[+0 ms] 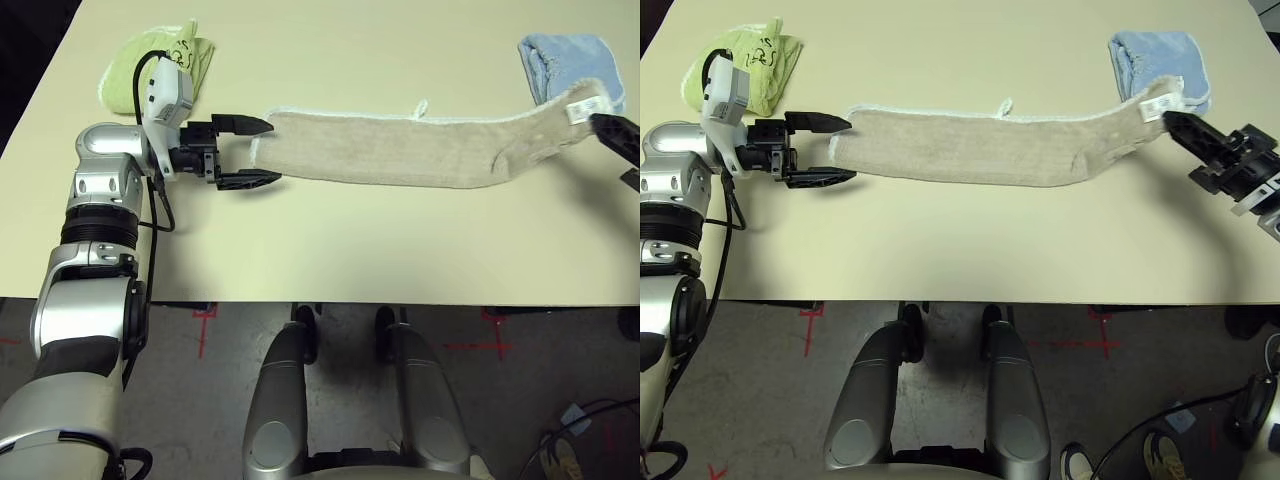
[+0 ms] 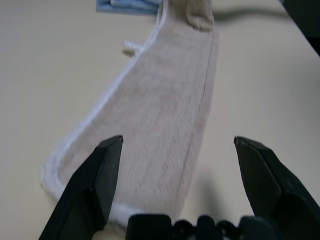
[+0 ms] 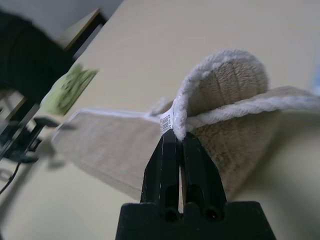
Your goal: Fold the towel and set it aside.
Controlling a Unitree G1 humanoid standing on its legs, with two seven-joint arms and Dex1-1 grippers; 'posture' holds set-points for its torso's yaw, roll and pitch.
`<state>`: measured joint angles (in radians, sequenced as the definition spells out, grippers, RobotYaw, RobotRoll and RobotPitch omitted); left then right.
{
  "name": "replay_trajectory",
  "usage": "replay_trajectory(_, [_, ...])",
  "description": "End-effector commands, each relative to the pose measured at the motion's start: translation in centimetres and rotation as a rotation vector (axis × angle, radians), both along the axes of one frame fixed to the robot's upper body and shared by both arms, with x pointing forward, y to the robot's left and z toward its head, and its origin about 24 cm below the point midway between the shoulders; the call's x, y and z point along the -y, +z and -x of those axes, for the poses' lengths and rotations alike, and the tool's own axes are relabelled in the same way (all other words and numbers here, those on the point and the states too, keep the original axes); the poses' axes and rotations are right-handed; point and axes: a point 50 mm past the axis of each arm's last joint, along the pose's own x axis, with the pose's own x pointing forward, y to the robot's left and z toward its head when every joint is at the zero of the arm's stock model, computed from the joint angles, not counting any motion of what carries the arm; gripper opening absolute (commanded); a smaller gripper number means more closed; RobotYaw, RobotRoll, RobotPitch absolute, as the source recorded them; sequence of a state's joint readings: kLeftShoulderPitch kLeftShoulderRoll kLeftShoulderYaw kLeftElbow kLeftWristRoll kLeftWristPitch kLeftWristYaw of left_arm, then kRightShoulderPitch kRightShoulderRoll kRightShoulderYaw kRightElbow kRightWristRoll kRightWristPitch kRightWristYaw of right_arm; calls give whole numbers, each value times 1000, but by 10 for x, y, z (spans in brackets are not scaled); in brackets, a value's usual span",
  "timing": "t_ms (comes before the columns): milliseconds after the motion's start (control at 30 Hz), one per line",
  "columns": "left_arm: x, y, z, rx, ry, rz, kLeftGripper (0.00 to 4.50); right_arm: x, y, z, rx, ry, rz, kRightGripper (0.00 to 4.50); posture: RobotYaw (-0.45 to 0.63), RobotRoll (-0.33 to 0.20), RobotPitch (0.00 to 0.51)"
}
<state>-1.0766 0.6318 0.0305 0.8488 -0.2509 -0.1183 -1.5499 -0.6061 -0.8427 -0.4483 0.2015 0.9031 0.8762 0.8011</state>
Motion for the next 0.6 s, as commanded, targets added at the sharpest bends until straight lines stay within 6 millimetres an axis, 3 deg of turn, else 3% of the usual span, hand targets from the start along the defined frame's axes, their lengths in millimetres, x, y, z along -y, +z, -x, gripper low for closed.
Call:
replay_trajectory(33, [1,0,-1,10,-2,26,4500,-16,1,-10,11,55,102,19,-36,0,366])
replay_trajectory(300, [6,4,1,6,-59,19,4500,-51,-7,-25,-32,169,277,19,-13,0,362])
replay_trajectory(600, [8,6,1,2,-70,1,4500,-67,-13,-22,-64,256,387,19,-10,0,363])
